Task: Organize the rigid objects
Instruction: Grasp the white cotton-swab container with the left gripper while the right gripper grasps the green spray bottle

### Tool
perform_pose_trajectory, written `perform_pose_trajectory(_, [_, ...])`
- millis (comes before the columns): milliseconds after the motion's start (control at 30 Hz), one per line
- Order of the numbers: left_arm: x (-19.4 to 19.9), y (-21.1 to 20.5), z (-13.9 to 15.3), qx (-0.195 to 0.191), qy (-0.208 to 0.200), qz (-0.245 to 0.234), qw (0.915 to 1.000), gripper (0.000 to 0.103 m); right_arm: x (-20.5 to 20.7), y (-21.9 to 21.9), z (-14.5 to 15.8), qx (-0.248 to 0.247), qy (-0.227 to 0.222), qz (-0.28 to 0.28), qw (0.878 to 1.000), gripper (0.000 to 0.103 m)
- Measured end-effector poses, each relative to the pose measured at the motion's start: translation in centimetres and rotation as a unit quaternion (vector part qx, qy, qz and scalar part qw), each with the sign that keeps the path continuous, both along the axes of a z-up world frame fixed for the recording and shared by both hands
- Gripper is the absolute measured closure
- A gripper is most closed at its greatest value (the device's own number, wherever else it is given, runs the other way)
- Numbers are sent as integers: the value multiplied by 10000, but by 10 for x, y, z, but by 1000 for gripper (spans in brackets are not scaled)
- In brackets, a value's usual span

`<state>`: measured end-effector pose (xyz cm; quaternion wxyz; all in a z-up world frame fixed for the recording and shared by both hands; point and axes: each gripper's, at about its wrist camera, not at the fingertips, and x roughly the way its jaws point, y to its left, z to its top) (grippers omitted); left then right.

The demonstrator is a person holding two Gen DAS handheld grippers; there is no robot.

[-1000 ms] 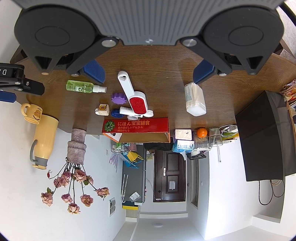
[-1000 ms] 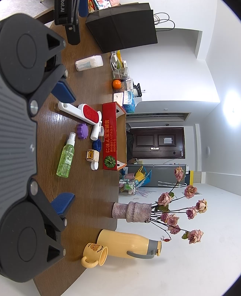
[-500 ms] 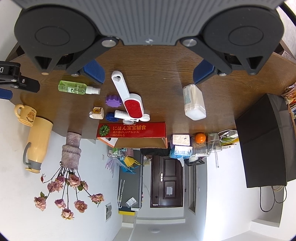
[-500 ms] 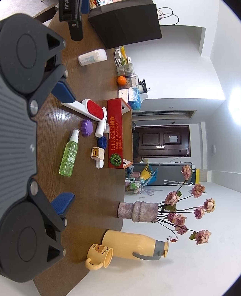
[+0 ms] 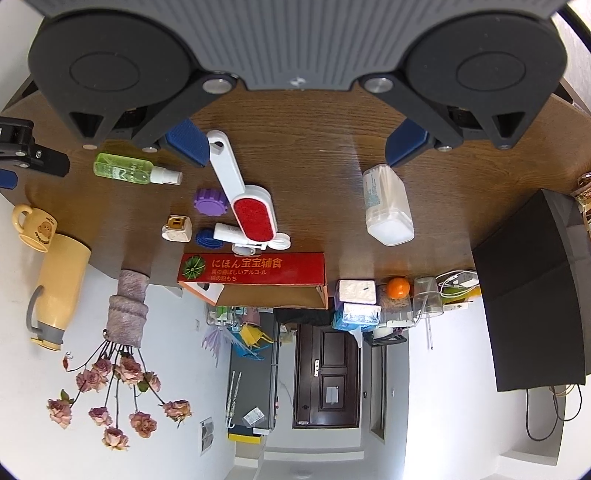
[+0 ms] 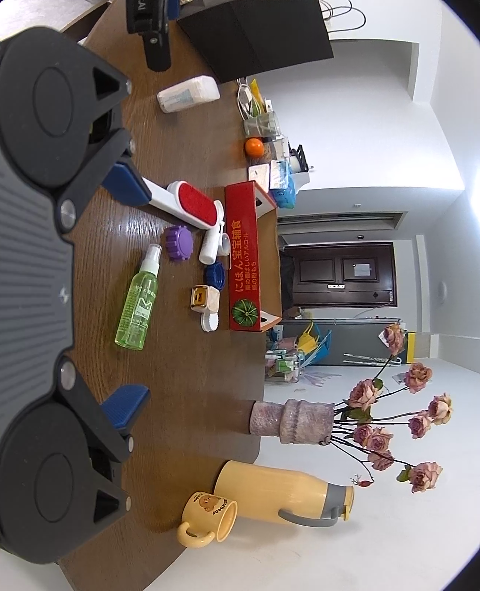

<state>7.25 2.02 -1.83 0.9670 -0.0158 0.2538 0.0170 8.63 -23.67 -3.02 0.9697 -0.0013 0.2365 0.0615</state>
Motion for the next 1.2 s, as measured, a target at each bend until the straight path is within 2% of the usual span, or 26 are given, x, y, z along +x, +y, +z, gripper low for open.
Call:
perform_pose_trajectory(400, [46, 18, -16, -40, 341, 227, 9992, 0, 45, 1, -17, -107, 419, -83, 9990, 0])
perform_pose_trajectory(833, [102, 49, -42, -84, 734, 633, 9953, 0, 113, 7, -54, -368, 1057, -60, 9937, 0])
perform_pose_trajectory(1000, [119, 63, -50, -64, 846, 808, 9931, 0, 138, 16, -71, -649, 1189, 68, 9908, 0])
perform_pose_trajectory(1200, [141, 78, -59, -129, 979, 941, 9906, 0, 165, 23, -85, -812, 1294, 275, 9879, 6])
